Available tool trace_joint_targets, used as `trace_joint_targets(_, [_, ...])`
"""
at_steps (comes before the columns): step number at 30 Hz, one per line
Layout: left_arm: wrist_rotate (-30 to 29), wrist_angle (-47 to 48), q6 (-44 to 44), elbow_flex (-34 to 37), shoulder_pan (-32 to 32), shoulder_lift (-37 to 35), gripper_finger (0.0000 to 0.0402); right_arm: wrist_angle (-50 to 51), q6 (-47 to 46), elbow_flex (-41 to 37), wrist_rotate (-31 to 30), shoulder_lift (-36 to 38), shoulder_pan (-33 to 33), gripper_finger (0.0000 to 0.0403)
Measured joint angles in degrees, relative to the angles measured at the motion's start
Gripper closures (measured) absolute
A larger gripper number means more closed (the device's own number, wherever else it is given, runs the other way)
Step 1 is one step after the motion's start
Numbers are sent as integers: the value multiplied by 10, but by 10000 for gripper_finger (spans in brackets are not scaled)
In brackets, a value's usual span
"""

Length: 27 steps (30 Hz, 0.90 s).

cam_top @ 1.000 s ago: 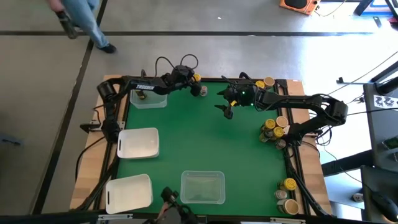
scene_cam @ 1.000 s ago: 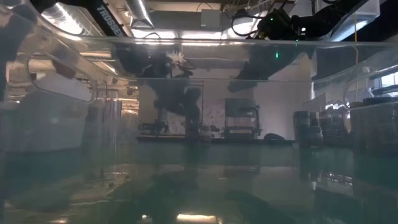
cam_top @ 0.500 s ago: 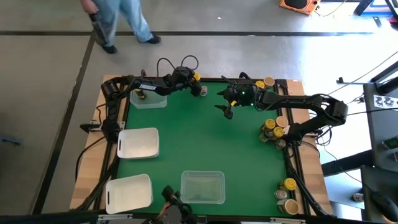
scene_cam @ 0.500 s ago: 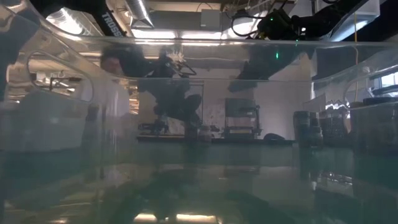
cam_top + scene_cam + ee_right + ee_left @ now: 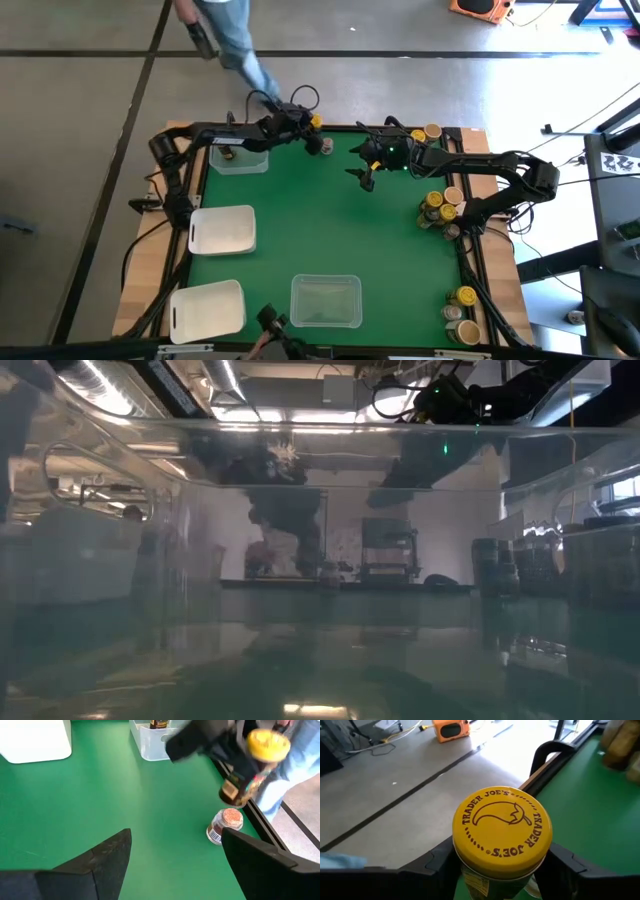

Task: Sort spices by type
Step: Put the yellow spice bottle into the top transparent bin

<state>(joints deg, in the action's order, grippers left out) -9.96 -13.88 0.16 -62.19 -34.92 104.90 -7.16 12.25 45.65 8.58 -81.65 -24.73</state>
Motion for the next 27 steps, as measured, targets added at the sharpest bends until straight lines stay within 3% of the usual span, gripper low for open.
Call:
trace_joint_targets(16, [-86, 316, 0, 5, 43, -255, 197, 0, 0, 0, 0, 0, 0, 95])
trace_joint_targets(27, [-121, 338, -72, 166, 29, -397, 196, 1, 0, 0, -1, 0, 0, 95])
